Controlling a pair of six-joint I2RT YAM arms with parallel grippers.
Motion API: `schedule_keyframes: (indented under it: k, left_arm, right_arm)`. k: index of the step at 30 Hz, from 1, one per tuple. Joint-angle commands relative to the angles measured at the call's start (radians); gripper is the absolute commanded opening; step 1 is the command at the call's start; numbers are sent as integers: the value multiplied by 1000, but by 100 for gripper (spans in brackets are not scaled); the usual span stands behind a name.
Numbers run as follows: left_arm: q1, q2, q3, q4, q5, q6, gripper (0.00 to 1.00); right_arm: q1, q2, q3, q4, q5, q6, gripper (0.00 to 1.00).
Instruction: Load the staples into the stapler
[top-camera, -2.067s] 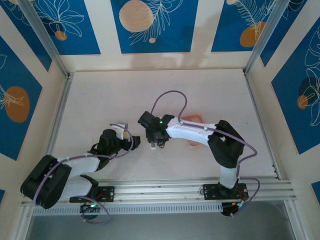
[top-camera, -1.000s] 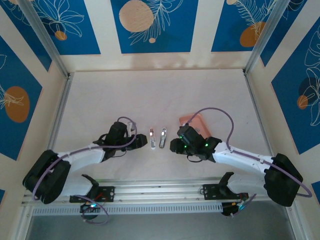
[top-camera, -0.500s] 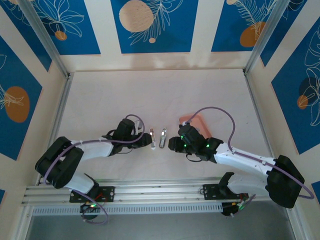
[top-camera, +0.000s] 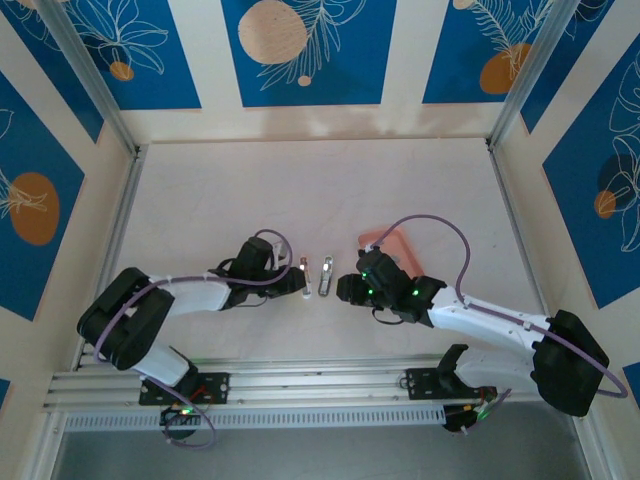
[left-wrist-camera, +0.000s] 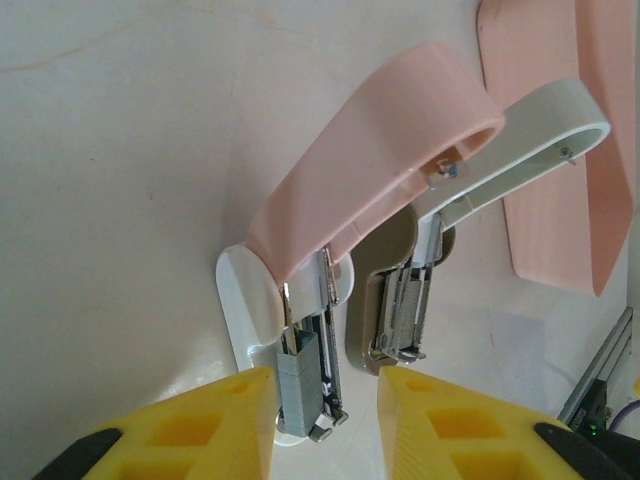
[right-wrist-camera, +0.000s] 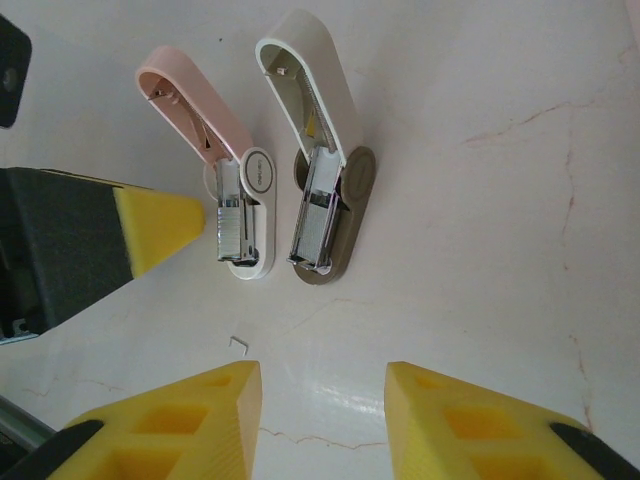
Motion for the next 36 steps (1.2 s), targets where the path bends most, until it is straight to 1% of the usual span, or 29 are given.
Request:
schedule_keyframes:
  k: [1, 7, 22, 36]
  left_arm:
    - [-11, 19, 29, -11, 28, -9, 32]
    - [-13, 30, 29, -7, 37, -12, 31]
    - [-12, 57, 36, -7, 51, -12, 32]
    - [-13, 85, 48, -3, 68, -10, 29]
  right_arm:
    - [6, -17, -15, 14, -1, 10, 38]
    - [7, -19, -16, 13, 1, 13, 38]
    - [7, -19, -17, 14, 1, 13, 38]
    - [7, -26, -22, 11, 6, 15, 38]
